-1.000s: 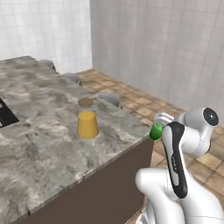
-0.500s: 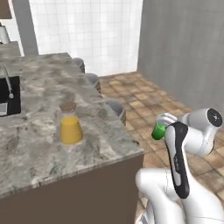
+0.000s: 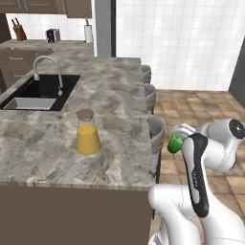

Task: Place the pitcher and cup on the dining counter for serving.

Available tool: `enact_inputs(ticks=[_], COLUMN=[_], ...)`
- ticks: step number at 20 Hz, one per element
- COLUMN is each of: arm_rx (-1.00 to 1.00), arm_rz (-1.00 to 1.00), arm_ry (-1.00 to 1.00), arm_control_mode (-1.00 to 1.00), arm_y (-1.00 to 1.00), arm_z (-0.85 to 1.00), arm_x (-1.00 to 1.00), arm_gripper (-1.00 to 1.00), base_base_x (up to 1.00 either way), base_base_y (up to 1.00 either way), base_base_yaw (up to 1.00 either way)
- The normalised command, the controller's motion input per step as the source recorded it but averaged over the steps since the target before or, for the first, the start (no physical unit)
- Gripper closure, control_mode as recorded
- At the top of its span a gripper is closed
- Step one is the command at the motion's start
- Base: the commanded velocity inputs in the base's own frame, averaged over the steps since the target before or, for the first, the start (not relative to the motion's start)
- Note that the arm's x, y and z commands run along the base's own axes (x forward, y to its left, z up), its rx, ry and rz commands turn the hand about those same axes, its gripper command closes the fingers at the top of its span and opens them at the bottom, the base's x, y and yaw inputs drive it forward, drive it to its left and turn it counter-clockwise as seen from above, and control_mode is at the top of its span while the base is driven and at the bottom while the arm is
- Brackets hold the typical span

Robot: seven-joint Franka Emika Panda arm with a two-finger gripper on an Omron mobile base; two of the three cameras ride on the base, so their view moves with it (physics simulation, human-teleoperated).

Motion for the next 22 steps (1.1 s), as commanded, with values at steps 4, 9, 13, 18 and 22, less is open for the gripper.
enact_inputs(ticks=[4,9,13,18,22], arm_rx=[0.00,0.00,0.00,0.04,0.11], arm_rz=[0.00,0.04,-0.01,-0.02,0.00], arm_ry=[0.00,0.03,0.24,0.41,0.21], arm_control_mode=[1.00,-1.00,-1.00,-1.00,-1.00], arm_y=[0.00,0.00,0.23,0.21,0.04], arm_z=[0.00,0.00,0.00,0.00,0.00], arm_x=[0.00,0.41,0.93,1.00,0.46], arm_gripper=[1.00,1.00,1.00,1.00,1.00], base_base_x=[0.37,0.03,0.00,0.00,0.00], base_base_y=[-0.37,-0.05,0.00,0.00,0.00], base_base_yaw=[0.62,0.06,0.00,0.00,0.00])
